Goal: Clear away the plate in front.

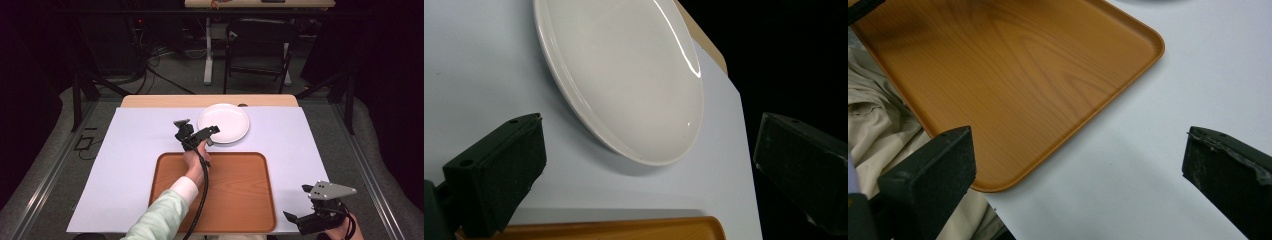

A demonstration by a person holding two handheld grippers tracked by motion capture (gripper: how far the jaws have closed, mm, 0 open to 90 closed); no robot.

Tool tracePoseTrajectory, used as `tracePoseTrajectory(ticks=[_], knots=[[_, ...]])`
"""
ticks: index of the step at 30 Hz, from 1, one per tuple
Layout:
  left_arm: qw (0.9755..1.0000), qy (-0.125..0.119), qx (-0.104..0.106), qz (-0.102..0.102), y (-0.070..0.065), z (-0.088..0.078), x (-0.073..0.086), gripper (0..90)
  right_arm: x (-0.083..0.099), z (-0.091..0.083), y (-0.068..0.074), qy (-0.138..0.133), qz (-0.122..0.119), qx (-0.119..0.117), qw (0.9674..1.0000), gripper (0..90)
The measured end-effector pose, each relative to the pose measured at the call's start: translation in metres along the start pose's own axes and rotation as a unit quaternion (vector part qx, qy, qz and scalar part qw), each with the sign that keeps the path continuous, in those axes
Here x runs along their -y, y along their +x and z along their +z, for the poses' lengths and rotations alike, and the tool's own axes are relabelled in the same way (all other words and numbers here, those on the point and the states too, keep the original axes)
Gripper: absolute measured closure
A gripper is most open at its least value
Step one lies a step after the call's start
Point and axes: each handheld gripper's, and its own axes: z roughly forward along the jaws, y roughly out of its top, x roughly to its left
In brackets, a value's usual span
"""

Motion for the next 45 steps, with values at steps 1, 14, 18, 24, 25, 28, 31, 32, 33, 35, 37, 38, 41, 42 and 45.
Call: tracePoseTrajectory(ticks=[1,14,18,24,25,28,31,32,33,35,37,38,41,42,45], knots=[[1.0,0.002,0.0,-0.001,0.0,0.002,-0.001,0.6,0.0,0.0,0.0,0.0,0.0,0.0,1.0,0.3],[0.9982,0.003,-0.015,-0.057,0.011,0.021,-0.002,15.8,0.0,0.0,0.0,-0.001,0.001,0.0,1.0,0.2],[0.9976,-0.007,-0.023,-0.066,0.014,0.025,-0.002,21.1,0.0,0.0,0.0,0.0,0.0,0.001,1.0,0.2],[0.9958,-0.024,-0.026,-0.085,0.02,0.027,-0.002,37.1,0.0,0.0,-0.001,-0.001,0.002,0.002,1.0,0.2],[0.9955,-0.026,-0.027,-0.087,0.02,0.027,-0.002,39.3,0.0,0.0,-0.001,-0.001,0.002,0.002,1.0,0.2],[0.9945,-0.028,-0.022,-0.099,0.022,0.029,-0.003,43.9,0.0,0.0,-0.001,-0.001,0.002,0.003,1.0,0.2],[0.9928,-0.034,-0.015,-0.114,0.025,0.031,-0.003,48.1,0.0,0.0,-0.001,-0.001,0.002,0.003,1.0,0.2],[0.993,-0.033,-0.014,-0.113,0.025,0.031,-0.003,49.2,0.0,0.0,-0.001,-0.001,0.002,0.003,1.0,0.2],[0.9925,-0.037,-0.013,-0.116,0.025,0.032,-0.002,50.3,0.0,0.0,-0.001,-0.001,0.002,0.003,1.0,0.2],[0.9918,-0.039,-0.01,-0.121,0.027,0.033,-0.002,53.0,0.0,0.0,-0.001,-0.001,0.002,0.003,1.0,0.2],[0.9907,-0.042,-0.01,-0.129,0.028,0.033,-0.001,55.5,0.0,0.0,-0.001,0.0,0.002,0.003,1.0,0.2],[0.9904,-0.043,-0.011,-0.131,0.028,0.033,-0.001,56.6,0.0,0.0,-0.001,0.0,0.002,0.002,1.0,0.2],[0.989,-0.048,-0.013,-0.139,0.029,0.033,0.0,59.9,0.0,0.0,-0.001,0.0,0.002,0.003,1.0,0.2],[0.9889,-0.049,-0.013,-0.14,0.029,0.033,0.0,61.3,0.0,0.0,-0.001,0.0,0.002,0.003,1.0,0.5],[0.9886,-0.054,-0.016,-0.14,0.031,0.034,0.002,65.4,0.0,0.001,-0.001,0.002,0.004,0.003,1.0,0.6]])
